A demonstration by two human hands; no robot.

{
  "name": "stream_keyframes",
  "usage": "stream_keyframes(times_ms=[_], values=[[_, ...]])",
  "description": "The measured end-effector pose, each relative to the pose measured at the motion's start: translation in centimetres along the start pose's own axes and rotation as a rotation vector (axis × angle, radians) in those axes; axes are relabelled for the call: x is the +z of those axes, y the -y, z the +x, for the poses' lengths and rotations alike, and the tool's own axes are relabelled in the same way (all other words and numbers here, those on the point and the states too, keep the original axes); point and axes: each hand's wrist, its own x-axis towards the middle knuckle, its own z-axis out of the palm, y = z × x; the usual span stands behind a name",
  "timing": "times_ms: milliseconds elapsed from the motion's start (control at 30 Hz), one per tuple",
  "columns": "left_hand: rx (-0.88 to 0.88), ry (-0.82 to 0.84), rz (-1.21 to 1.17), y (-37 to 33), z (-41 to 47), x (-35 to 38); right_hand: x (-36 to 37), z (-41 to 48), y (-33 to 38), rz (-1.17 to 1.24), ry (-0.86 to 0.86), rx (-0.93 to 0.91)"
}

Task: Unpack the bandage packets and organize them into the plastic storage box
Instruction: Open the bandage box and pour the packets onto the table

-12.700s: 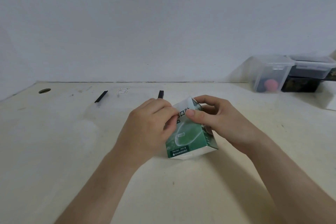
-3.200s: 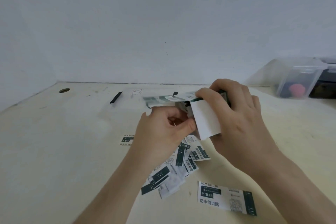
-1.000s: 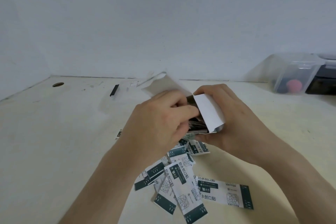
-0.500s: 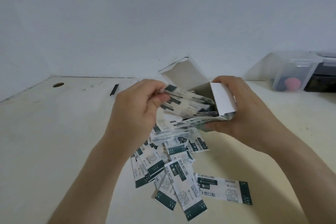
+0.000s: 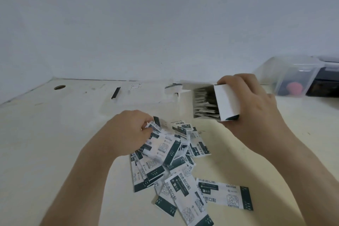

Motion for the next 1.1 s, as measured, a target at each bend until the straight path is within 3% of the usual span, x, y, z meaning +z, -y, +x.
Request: stream_keyframes(times_ms=[100,167,233,333,467,633,800,967,1100], values=[[0.028,-0.242,0.094,-0.5,-0.4,-0.1,0.1,0.0,0.2,-0.007,0.012,-0.004],[0.198,-0.443,-0.15,-1.3,-0.6,-0.1,0.1,0.0,0.4,-0.009,0.016,-0.009],[0.353,-0.399,-0.385,-2.8,-1.0,0.1,0.2,-0.1,0.8,-0.002,0.021,-0.025],[0.456,-0.34,-0.483,-4.3,-0.9,1.3,0.4,0.0,1.4,0.158,0.033,-0.035],[0.463,-0.371,-0.564,-3.9,-0.6,1.0,0.3,-0.1,1.8,0.276,0.09,-0.062],[0.373,-0.223,-0.778,-3.4,-0.7,0.4,-0.3,0.0,2.0,0.292,0.177,-0.101],[0.371,-0.297,-0.743,-3.3,-0.8,0.4,-0.4,0.1,2.0,0.315,0.225,-0.11],[0.527,-0.472,-0.259,-3.6,-0.7,0.7,-0.3,0.1,2.1,0.308,0.211,-0.064],[0.526,-0.45,-0.181,-3.5,-0.2,1.2,-0.3,0.1,2.3,0.299,0.211,-0.056]])
